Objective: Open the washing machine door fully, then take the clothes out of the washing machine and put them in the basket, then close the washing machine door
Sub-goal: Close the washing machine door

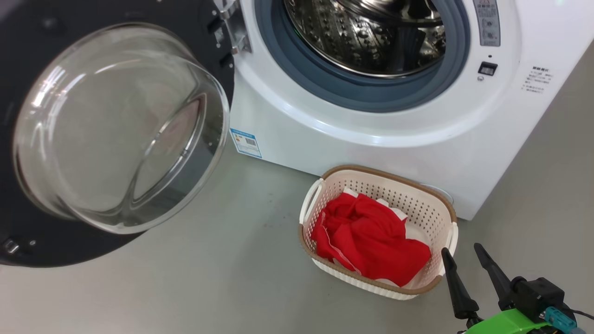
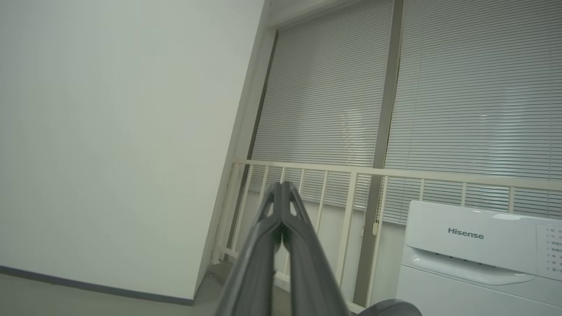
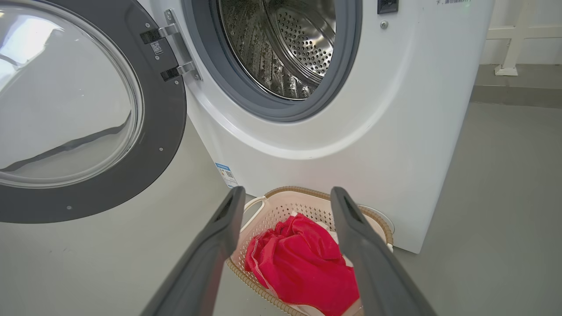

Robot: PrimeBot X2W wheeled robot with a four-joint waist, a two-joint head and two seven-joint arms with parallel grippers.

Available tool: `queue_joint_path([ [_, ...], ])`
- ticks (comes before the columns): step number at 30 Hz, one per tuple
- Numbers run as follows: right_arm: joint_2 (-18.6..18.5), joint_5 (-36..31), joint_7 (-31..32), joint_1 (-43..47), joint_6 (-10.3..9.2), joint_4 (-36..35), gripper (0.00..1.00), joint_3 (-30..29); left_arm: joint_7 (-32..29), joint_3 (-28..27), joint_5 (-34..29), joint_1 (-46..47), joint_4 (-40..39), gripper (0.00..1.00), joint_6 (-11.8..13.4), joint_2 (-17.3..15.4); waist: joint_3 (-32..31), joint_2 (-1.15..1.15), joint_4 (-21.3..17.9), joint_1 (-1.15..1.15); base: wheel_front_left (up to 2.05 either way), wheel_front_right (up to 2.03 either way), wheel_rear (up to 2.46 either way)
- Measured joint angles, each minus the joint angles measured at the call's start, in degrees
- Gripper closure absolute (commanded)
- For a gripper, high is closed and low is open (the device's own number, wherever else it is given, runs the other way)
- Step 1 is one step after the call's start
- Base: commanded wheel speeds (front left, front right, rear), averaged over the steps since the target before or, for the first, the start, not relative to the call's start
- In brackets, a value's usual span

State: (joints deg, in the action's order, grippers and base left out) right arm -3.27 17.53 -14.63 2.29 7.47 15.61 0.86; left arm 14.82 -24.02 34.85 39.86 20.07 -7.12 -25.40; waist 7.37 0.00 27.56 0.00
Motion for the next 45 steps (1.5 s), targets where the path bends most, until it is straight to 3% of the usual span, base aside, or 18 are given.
queue_joint_path([
  [3,0.0,-0.1,0.0,-0.1,0.00,0.0,0.00,-0.1,0.0,0.3,6.9,3.5,10.5,1.00,0.0,-2.7,0.7,0.00,-0.3,0.00,0.00,0.00,0.00],
  [9,0.0,-0.5,0.0,-0.3,0.00,-0.2,0.00,-0.1,-7.1,1.6,17.9,9.9,25.4,1.00,0.0,-8.3,2.0,0.00,-0.6,0.00,0.00,0.00,0.00],
  [14,-0.3,-0.5,0.0,-0.9,0.00,-0.2,0.00,-0.1,-20.3,4.7,24.9,11.9,32.5,1.00,0.0,-9.0,2.9,0.00,-0.5,0.00,0.00,0.00,0.00],
  [15,-0.4,-0.5,0.0,-1.2,0.00,-0.3,0.00,-0.1,-26.9,6.1,27.6,11.8,34.5,1.00,0.0,-9.3,3.1,0.00,-0.5,0.00,0.00,0.00,0.00],
  [22,-0.7,-0.7,0.0,-1.4,0.00,-0.4,0.00,0.0,-38.7,8.9,34.3,9.3,33.9,1.00,0.0,-9.9,3.4,0.00,-0.7,0.00,0.00,0.00,0.00],
  [35,-0.7,-0.9,0.0,-1.4,0.00,-0.5,0.00,-0.3,-49.7,11.4,41.6,3.0,29.7,1.00,0.0,-11.3,2.1,0.00,-0.9,0.00,0.00,0.00,0.00],
  [45,-0.3,-0.9,0.0,-0.1,0.00,-0.6,0.00,-0.7,-58.5,15.1,46.0,-1.5,21.7,1.00,0.0,-11.8,-0.7,0.00,-1.1,0.00,0.00,0.00,0.00],
])
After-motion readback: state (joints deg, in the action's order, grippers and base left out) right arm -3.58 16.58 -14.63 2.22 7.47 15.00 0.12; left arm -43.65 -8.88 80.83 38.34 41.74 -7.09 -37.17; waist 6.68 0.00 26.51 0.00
